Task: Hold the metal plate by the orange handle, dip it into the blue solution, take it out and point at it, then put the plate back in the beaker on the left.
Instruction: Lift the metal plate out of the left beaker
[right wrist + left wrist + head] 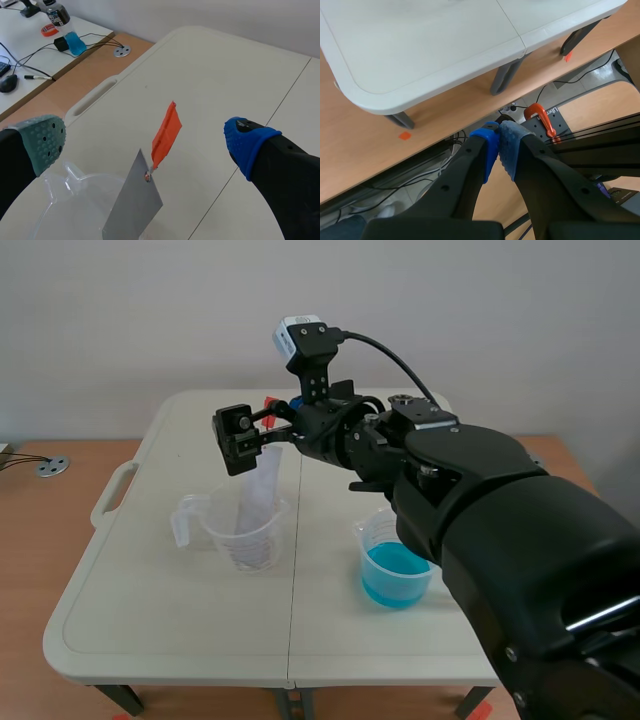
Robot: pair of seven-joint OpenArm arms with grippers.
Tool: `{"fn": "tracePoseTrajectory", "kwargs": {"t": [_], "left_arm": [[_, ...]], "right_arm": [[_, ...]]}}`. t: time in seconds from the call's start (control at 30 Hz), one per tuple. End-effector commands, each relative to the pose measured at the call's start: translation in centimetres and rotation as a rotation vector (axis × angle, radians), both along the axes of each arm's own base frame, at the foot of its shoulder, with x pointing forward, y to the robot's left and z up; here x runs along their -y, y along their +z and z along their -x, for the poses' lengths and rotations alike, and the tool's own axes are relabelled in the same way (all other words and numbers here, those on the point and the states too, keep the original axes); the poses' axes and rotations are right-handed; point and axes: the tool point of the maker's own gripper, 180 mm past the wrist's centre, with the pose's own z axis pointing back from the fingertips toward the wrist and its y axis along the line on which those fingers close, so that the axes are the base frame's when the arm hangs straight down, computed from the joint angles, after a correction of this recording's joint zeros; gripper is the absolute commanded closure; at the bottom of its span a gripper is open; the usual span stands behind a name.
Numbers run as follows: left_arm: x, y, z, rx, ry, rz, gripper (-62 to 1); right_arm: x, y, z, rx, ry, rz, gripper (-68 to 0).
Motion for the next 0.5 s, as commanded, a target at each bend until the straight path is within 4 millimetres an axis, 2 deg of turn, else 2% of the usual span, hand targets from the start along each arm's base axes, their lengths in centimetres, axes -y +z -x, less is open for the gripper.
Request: {"fn": "tracePoseTrajectory", "kwargs": {"t": [0.0, 0.07, 0.13, 0.23, 0.47], "left_arm": [[0.33, 0.48, -0.20, 0.015, 0.004, 0.018, -2.9], [0.33, 0.48, -0.20, 0.015, 0.004, 0.018, -2.9], [0.37, 0.49, -0.18, 0.014, 0.002, 0.020, -2.9], [0.37, 0.48, -0.17, 0.014, 0.002, 0.020, -2.9], [0.37, 0.48, -0.17, 0.014, 0.002, 0.020, -2.9]], "right_arm": [[-0.72, 2.65, -0.93, 0.061, 0.007, -0.037, -66.3], [-0.80, 2.66, -0.90, 0.060, 0.009, -0.037, -66.2], [-0.80, 2.66, -0.90, 0.060, 0.009, -0.037, -62.5], [-0.80, 2.67, -0.90, 0.060, 0.008, -0.038, -50.8], [-0.78, 3.00, -0.97, 0.074, 0.005, -0.051, -28.5]]}}
